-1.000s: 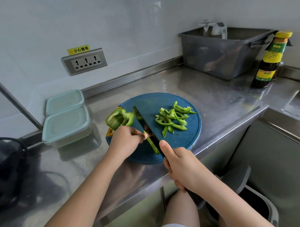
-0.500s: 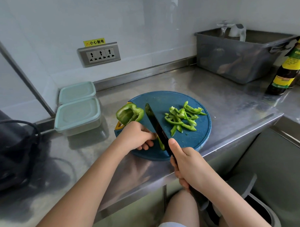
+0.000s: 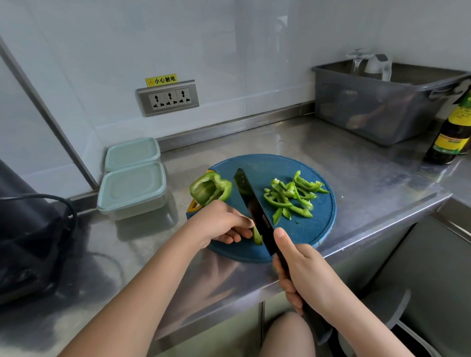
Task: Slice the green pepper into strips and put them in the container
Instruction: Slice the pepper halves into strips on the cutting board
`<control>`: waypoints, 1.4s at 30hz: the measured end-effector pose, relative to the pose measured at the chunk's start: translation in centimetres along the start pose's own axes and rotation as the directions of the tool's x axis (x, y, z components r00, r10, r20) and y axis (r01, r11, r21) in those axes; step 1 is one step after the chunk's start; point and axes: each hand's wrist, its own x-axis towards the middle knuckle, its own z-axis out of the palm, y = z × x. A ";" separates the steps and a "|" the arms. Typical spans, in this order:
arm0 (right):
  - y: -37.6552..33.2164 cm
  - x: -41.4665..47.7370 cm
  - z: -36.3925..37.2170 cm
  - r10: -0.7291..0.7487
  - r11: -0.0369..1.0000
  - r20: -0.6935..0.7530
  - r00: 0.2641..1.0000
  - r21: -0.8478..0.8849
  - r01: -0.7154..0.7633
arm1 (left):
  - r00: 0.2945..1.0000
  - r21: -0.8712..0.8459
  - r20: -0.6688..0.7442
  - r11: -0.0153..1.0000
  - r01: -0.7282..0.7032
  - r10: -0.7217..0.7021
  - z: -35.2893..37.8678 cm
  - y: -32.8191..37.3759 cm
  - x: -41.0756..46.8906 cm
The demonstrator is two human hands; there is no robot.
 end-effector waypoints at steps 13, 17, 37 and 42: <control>-0.4 -0.4 -1.0 0.040 0.999 -0.049 0.998 0.017 -0.039 | 0.992 0.202 0.070 0.975 0.093 -0.109 0.5 0.6 -0.3; -0.9 -0.1 -1.4 0.025 0.997 -0.015 1.000 -0.077 -0.026 | 0.983 0.149 0.120 0.981 0.123 -0.141 1.0 1.1 -0.3; -4.5 1.1 -4.9 0.146 0.971 0.134 0.980 -0.208 -0.117 | 0.958 0.070 0.247 0.989 0.133 -0.146 0.7 1.4 1.1; -3.8 1.4 -3.9 0.112 0.967 0.130 0.985 -0.244 -0.077 | 0.958 0.042 0.249 0.990 0.136 -0.142 0.6 1.2 1.2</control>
